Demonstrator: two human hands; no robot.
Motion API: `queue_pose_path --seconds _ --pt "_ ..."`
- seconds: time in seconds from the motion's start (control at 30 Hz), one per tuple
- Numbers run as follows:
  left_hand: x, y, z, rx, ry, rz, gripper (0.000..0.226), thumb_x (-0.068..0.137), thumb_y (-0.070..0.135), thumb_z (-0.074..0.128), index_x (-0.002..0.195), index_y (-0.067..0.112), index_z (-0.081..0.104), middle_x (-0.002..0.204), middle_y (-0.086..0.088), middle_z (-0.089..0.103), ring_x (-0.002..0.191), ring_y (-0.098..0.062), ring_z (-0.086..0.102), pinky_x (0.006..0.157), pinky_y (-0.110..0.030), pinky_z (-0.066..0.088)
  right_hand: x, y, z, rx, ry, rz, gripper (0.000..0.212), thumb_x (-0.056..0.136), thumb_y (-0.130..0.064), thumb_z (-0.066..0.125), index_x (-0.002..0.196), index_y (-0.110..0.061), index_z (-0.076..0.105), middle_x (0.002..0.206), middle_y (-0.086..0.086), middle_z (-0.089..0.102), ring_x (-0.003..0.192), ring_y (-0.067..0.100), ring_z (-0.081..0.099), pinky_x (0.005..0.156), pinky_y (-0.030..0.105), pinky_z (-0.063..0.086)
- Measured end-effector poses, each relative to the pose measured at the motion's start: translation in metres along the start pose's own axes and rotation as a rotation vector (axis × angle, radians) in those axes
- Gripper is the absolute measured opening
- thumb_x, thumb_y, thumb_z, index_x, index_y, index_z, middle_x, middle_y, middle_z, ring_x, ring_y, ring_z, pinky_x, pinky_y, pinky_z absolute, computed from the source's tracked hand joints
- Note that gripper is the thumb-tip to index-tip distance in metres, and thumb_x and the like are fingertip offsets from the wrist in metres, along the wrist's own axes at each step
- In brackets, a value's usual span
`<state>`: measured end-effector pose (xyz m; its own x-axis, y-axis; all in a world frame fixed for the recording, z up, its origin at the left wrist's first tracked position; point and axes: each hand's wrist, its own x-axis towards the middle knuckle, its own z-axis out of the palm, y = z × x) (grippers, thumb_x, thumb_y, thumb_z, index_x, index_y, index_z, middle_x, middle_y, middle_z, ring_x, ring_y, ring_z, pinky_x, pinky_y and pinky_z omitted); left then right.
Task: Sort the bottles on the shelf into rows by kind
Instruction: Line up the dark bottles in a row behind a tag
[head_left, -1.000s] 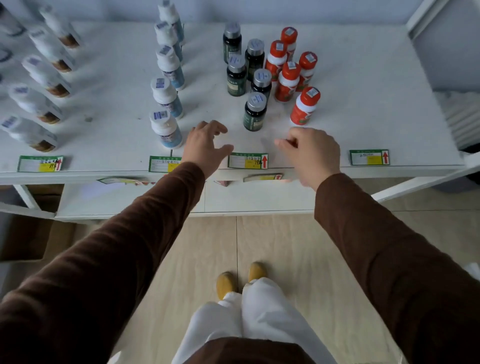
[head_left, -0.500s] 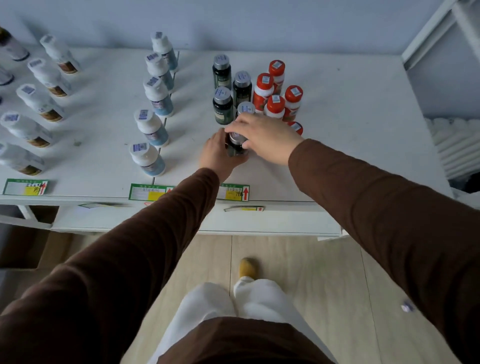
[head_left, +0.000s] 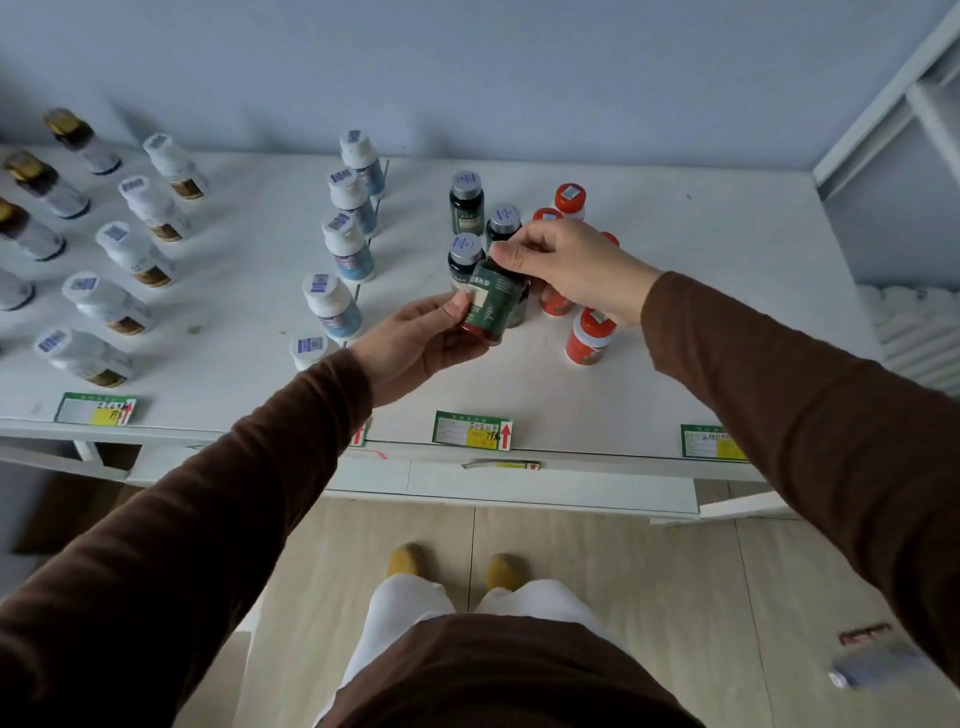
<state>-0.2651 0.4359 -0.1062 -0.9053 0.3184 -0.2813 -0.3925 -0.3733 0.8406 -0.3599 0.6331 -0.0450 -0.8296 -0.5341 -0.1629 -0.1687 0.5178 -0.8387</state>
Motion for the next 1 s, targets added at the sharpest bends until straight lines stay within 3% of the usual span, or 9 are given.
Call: queue_pose_path --seconds 0.13,0.23,0.3,0.43,0.53,0.73,0.8,0.9,1.0 --pt "-0.003 0.003 -0.005 0.152 -0.026 0.011 0.04 0.093 0.023 0.058 0.129 0.005 0.057 0.122 -0.013 0.064 0.113 -0.024 0.061 0.102 -0.034 0.049 -0.007 -0.004 -0.001 -0.03 -0.099 -0.022 0.036 0.092 -0.041 0.064 0.119 -0.017 0.066 0.088 -0.008 0.066 0.059 -0.01 0.06 0.051 0.009 0.045" --pt "-0.004 -0.004 -0.006 0.441 0.072 0.073 0.038 0.088 0.01 0.066 0.124 0.003 0.057 0.114 -0.008 0.067 0.102 -0.019 0.064 0.094 -0.03 0.051 -0.013 -0.001 0.005 -0.228 -0.127 -0.101 0.038 0.089 -0.033 0.071 0.125 -0.023 0.063 0.107 -0.007 0.067 0.092 0.002 0.064 0.077 0.019 0.051" --pt "-0.005 -0.015 -0.006 0.605 0.16 0.115 0.038 0.081 0.004 0.073 0.116 0.007 0.058 0.104 -0.001 0.068 0.091 -0.011 0.065 0.085 -0.025 0.053 -0.019 0.003 0.018 -0.377 -0.132 -0.168 0.039 0.087 -0.03 0.072 0.125 -0.025 0.062 0.116 -0.003 0.065 0.101 0.011 0.06 0.088 0.028 0.049" --pt "-0.008 -0.037 -0.017 0.893 0.196 0.124 0.043 0.075 0.004 0.079 0.112 0.013 0.057 0.106 0.0 0.066 0.098 -0.013 0.063 0.095 -0.033 0.052 -0.028 0.017 0.051 -0.575 -0.184 -0.253 0.038 0.088 -0.026 0.069 0.125 -0.023 0.06 0.12 0.0 0.06 0.103 0.017 0.057 0.089 0.035 0.048" --pt "-0.011 -0.041 -0.029 1.083 0.264 0.128 0.046 0.078 0.006 0.075 0.119 0.019 0.057 0.116 -0.001 0.062 0.108 -0.016 0.059 0.099 -0.037 0.049 -0.028 0.028 0.065 -0.671 -0.19 -0.292 0.044 0.089 -0.025 0.068 0.132 -0.022 0.057 0.121 0.002 0.056 0.109 0.02 0.053 0.084 0.03 0.041" --pt "-0.003 -0.025 -0.033 1.195 0.431 0.226 0.04 0.083 0.013 0.071 0.121 0.018 0.06 0.118 -0.001 0.062 0.108 -0.016 0.059 0.094 -0.032 0.049 -0.03 0.028 0.065 -0.717 -0.245 -0.318 0.061 0.087 -0.034 0.072 0.142 -0.029 0.047 0.122 0.0 0.053 0.109 0.015 0.05 0.08 0.025 0.035" --pt "0.008 -0.016 -0.03 1.205 0.461 0.233 0.039 0.082 0.016 0.071 0.12 0.016 0.061 0.118 -0.003 0.063 0.107 -0.016 0.059 0.093 -0.033 0.049 -0.026 0.023 0.05 -0.596 -0.175 -0.277 0.053 0.088 -0.04 0.068 0.138 -0.029 0.051 0.122 -0.002 0.055 0.104 0.01 0.052 0.079 0.026 0.038" --pt "0.029 -0.005 -0.023 1.254 0.463 0.219 0.04 0.081 0.021 0.073 0.119 0.015 0.062 0.116 -0.003 0.065 0.103 -0.018 0.061 0.091 -0.034 0.05 -0.007 0.02 0.017 -0.561 0.086 -0.256 0.029 0.094 -0.031 0.061 0.12 -0.019 0.063 0.11 0.0 0.058 0.098 0.019 0.059 0.077 0.028 0.039" --pt "0.052 -0.002 -0.016 1.302 0.452 0.153 0.046 0.08 0.027 0.076 0.121 0.015 0.062 0.118 -0.001 0.066 0.102 -0.018 0.061 0.091 -0.032 0.049 0.016 0.016 0.0 -0.734 0.091 -0.235 0.037 0.094 -0.022 0.061 0.13 -0.02 0.056 0.123 0.005 0.056 0.115 0.025 0.053 0.088 0.033 0.04"
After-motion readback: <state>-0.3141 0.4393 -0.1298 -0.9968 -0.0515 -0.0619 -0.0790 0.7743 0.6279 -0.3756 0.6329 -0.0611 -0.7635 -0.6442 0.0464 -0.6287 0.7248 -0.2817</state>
